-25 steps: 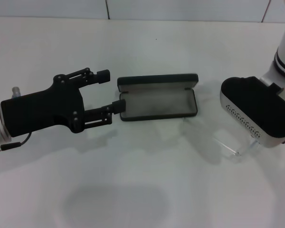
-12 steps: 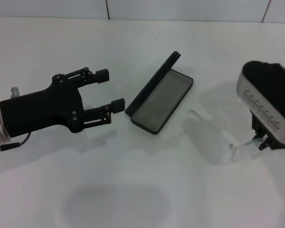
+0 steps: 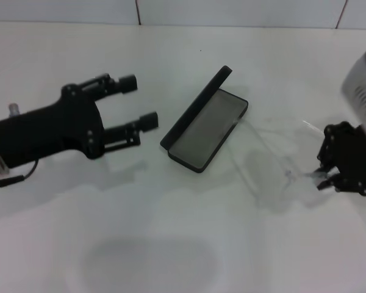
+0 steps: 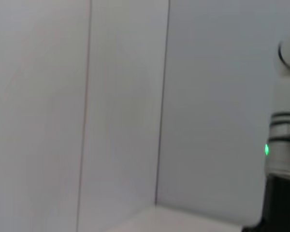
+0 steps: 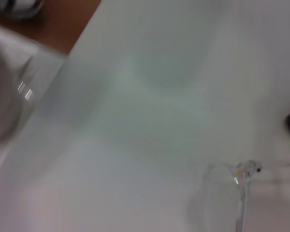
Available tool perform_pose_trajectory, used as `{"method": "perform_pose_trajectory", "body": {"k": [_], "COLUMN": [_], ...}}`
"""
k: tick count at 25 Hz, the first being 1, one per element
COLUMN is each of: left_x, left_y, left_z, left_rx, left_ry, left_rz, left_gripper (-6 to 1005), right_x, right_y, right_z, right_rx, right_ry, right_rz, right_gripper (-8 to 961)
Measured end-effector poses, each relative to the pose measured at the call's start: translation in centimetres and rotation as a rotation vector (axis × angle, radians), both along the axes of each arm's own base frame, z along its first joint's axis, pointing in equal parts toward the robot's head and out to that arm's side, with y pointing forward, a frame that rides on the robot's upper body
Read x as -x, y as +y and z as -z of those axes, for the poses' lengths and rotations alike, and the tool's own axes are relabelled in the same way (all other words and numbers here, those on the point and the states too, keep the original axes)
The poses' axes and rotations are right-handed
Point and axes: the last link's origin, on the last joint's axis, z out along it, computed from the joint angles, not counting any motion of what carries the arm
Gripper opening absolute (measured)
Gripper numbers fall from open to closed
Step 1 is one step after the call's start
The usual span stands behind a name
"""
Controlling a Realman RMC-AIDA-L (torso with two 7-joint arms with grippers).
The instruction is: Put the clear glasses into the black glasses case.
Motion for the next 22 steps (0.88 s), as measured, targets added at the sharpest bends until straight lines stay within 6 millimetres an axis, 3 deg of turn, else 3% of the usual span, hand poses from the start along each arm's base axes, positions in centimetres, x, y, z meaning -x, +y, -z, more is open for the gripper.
{"method": "perform_pose_trajectory", "body": {"k": [6, 11, 13, 14, 16, 22], "left_x": [-1.3, -2.5, -3.1, -3.5, -4.5, -7.7], "left_y": [-0.1, 0.1, 0.4, 0.6, 1.2, 2.2], "left_z": [-1.8, -2.6, -2.6, -2.6, -2.2, 0.4], "left_rx": [-0.059, -0.086, -0.084, -0.079, -0.057, 0.047], "left_ry": [-0.145, -0.224, -0.236, -0.239, -0.241, -0.206], "left_rz": [0.033, 0.071, 0.091, 0.101, 0.128, 0.225], "left_gripper": [643, 634, 630, 628, 624, 416], "right_x": [-1.4, -4.5, -5.2, -6.8, -7.5, -8.7], "right_y": [-0.6, -1.2, -1.3, -2.0, -2.4, -3.6], "right_z": [-1.7, -1.8, -1.7, -1.0, -0.3, 1.6], "right_rx": [-0.024, -0.012, -0.009, 0.017, 0.033, 0.042], "right_ry": [0.371, 0.768, 0.834, 0.959, 1.009, 1.104], "right_rz": [0.074, 0.119, 0.125, 0.129, 0.124, 0.064], "right_gripper": [109, 110, 110, 110, 110, 110]}}
